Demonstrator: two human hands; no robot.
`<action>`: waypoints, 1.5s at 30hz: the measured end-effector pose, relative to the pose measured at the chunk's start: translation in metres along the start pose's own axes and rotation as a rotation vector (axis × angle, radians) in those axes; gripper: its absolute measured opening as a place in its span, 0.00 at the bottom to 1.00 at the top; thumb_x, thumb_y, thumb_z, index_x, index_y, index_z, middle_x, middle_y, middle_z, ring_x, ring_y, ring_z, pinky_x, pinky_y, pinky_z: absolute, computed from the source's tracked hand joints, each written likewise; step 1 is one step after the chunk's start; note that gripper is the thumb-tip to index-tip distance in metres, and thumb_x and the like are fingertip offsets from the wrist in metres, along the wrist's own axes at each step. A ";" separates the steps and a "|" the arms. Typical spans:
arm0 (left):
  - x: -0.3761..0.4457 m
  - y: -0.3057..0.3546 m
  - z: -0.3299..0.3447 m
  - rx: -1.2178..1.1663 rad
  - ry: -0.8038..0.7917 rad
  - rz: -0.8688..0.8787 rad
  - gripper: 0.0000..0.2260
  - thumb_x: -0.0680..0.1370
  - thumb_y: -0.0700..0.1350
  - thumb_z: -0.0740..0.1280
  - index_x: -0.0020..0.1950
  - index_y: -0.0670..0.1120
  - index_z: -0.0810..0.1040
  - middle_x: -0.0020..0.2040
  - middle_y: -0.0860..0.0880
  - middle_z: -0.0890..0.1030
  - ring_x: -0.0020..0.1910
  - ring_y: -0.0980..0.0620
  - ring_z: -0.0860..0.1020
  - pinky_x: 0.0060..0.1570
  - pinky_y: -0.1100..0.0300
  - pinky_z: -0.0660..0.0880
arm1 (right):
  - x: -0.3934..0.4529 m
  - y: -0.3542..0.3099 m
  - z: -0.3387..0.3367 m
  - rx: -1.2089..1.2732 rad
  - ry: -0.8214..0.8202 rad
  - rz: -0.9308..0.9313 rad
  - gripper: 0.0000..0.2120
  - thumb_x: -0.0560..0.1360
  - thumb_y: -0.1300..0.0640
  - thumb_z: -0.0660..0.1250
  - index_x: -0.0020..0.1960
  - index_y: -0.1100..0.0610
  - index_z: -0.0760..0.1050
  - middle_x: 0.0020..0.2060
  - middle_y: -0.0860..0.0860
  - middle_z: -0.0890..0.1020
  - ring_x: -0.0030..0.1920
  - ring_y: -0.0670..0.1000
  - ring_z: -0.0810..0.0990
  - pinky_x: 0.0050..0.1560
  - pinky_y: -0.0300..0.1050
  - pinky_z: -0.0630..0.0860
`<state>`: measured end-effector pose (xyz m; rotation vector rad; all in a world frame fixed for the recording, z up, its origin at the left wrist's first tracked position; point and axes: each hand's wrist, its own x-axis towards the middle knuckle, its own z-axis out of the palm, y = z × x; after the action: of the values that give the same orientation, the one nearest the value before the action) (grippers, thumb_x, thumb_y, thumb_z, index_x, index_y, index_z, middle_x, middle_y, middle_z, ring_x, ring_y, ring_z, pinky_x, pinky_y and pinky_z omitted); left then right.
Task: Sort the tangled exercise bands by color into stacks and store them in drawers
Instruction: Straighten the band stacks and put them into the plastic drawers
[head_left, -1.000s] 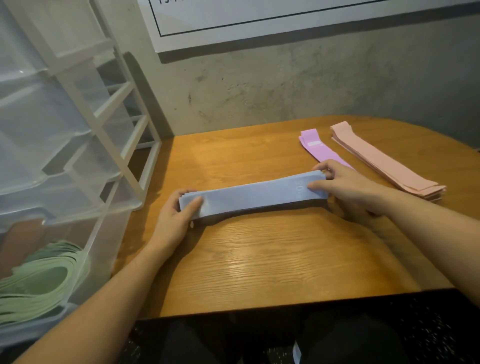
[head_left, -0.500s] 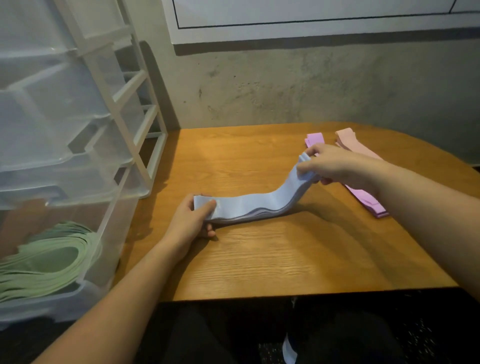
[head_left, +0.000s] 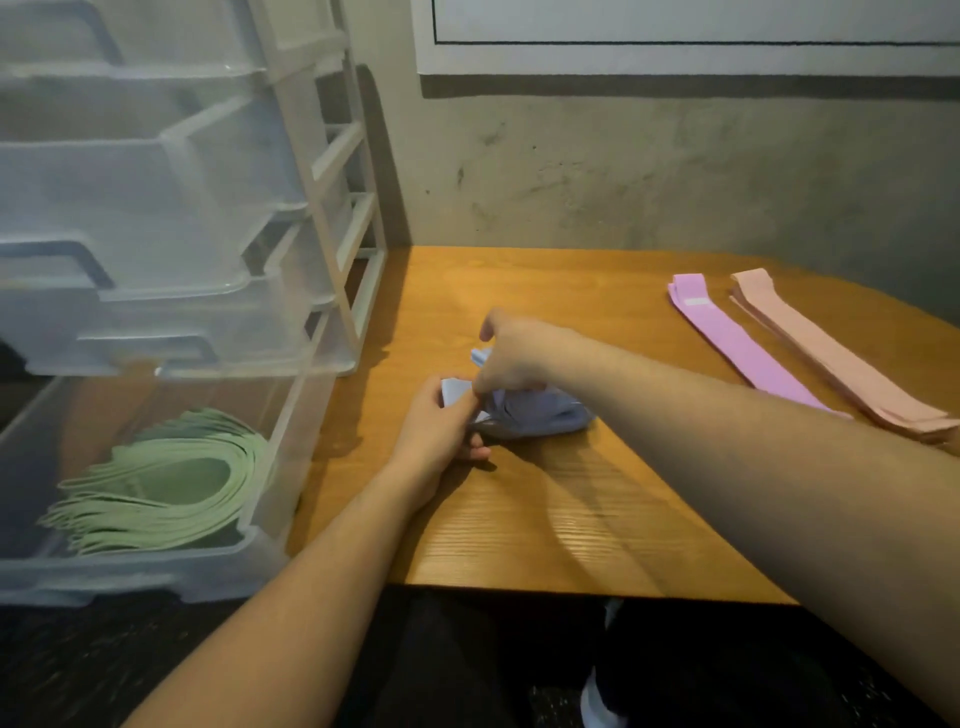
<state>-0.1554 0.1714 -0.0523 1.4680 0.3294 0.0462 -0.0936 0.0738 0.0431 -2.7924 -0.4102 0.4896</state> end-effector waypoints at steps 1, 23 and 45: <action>0.000 0.001 0.000 -0.016 0.000 -0.016 0.02 0.82 0.45 0.65 0.53 0.48 0.74 0.40 0.45 0.76 0.26 0.55 0.72 0.29 0.56 0.81 | 0.001 -0.002 0.005 0.012 0.009 -0.003 0.34 0.72 0.49 0.74 0.72 0.54 0.63 0.48 0.54 0.78 0.45 0.57 0.79 0.41 0.46 0.74; -0.007 0.024 -0.007 0.114 -0.080 -0.210 0.20 0.74 0.66 0.70 0.59 0.55 0.73 0.58 0.42 0.80 0.37 0.46 0.83 0.48 0.46 0.84 | -0.003 0.053 0.040 0.317 0.295 -0.202 0.22 0.72 0.49 0.72 0.64 0.41 0.72 0.44 0.40 0.80 0.51 0.45 0.76 0.62 0.55 0.69; -0.039 -0.017 -0.036 0.722 -0.238 0.464 0.31 0.75 0.49 0.75 0.73 0.65 0.65 0.67 0.63 0.71 0.67 0.65 0.71 0.66 0.67 0.69 | -0.032 0.165 0.065 -0.203 0.375 -0.791 0.28 0.79 0.33 0.55 0.75 0.41 0.68 0.78 0.49 0.65 0.75 0.53 0.65 0.73 0.51 0.61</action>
<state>-0.2048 0.1950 -0.0636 2.2185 -0.2275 0.1337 -0.1088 -0.0743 -0.0584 -2.5116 -1.4279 -0.2603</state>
